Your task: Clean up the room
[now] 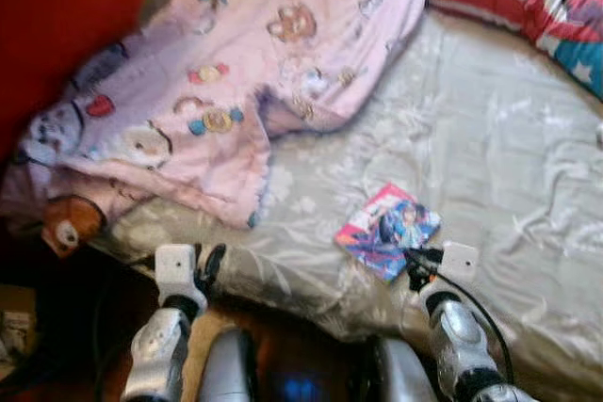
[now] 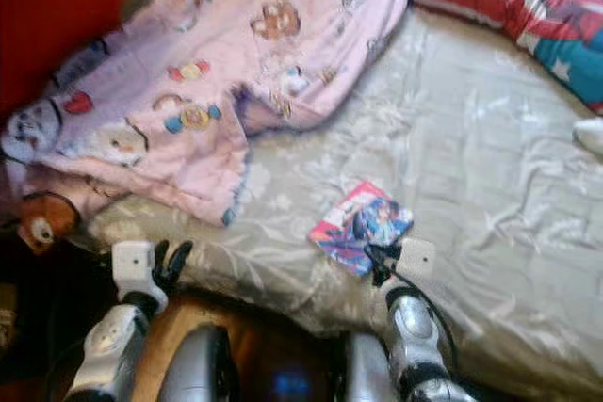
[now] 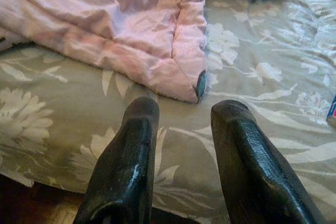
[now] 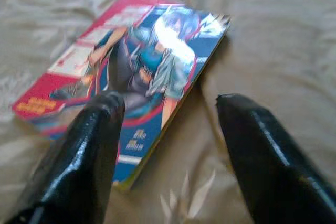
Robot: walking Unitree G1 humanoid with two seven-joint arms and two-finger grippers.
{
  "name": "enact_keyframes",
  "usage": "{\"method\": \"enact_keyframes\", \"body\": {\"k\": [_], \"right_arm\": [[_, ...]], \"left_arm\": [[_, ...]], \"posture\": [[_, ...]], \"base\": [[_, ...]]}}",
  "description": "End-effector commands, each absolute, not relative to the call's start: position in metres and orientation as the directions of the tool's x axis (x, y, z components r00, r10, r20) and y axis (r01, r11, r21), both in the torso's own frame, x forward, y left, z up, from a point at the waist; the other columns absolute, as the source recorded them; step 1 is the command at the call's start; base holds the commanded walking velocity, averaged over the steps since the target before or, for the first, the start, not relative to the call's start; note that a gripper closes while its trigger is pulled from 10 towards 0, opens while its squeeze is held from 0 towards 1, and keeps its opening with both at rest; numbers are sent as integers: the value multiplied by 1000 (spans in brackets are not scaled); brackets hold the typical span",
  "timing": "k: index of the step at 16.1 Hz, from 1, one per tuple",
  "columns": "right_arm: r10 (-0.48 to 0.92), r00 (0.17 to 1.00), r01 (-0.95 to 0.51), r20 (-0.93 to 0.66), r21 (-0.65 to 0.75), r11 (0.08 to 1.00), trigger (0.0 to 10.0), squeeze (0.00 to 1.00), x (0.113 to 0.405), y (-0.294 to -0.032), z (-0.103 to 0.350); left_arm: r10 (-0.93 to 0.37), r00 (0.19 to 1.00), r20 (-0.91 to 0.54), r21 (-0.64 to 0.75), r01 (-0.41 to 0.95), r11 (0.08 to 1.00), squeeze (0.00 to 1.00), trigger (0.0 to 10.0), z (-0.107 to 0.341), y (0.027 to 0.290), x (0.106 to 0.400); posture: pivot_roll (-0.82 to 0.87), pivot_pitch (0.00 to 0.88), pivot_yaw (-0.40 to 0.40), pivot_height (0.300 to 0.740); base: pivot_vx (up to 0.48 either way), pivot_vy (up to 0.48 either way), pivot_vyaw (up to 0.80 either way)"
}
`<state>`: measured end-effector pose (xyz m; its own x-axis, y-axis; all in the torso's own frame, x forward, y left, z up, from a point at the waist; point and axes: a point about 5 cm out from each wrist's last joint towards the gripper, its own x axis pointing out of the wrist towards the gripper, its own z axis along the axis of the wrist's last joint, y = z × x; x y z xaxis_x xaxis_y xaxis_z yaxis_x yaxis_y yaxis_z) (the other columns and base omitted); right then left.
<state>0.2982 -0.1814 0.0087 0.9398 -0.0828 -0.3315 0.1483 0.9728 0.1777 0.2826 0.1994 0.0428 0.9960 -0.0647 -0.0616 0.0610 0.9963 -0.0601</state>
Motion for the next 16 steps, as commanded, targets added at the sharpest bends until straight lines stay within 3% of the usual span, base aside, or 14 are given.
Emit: {"method": "enact_keyframes", "body": {"k": [1, 4, 5, 6, 10, 11, 15, 16], "right_arm": [[-71, 933, 151, -353, 207, 967, 10000, 1000, 295, -179, 4], [-50, 941, 137, -334, 243, 960, 10000, 1000, 303, -175, 11], [-48, 942, 136, -332, 248, 959, 10000, 314, 306, -172, 13], [-42, 944, 129, -328, 250, 960, 10000, 0, 308, -169, 15], [20, 982, -3, -190, 87, 996, 10000, 0, 316, -161, 33], [13, 984, 6, -178, 104, 995, 10000, 0, 316, -163, 34], [-41, 996, 48, -85, 74, 996, 10000, 0, 313, -182, 43], [-50, 996, 55, -74, 68, 996, 10000, 0, 313, -186, 45]], "left_arm": [[-52, 995, -90, -59, 47, 997, 0, 10000, 37, 202, 276], [-38, 997, -62, -59, 35, 998, 0, 10000, 48, 204, 273], [-35, 998, -54, -58, 32, 998, 0, 10000, 50, 205, 274], [-32, 998, -48, -57, 29, 998, 0, 10000, 53, 205, 275], [12, 999, -36, -58, -14, 998, 0, 10000, 56, 209, 271], [17, 999, -32, -53, -19, 998, 0, 10000, 56, 210, 271], [36, 998, -50, -6, -37, 999, 0, 10000, 50, 217, 268], [37, 998, -52, 2, -37, 999, 0, 10000, 50, 219, 272]], "posture": [[169, 348, -16, 629], [184, 411, -21, 629], [183, 419, -23, 629], [182, 422, -25, 629], [159, 422, -41, 629], [155, 418, -42, 629], [134, 322, -61, 629], [131, 261, -60, 629]], "base": [[0, 0, 0], [0, 0, 0], [0, 0, 0], [0, 0, 0], [0, 0, 0], [0, 0, 0], [0, 0, 0], [0, 0, 0]]}}
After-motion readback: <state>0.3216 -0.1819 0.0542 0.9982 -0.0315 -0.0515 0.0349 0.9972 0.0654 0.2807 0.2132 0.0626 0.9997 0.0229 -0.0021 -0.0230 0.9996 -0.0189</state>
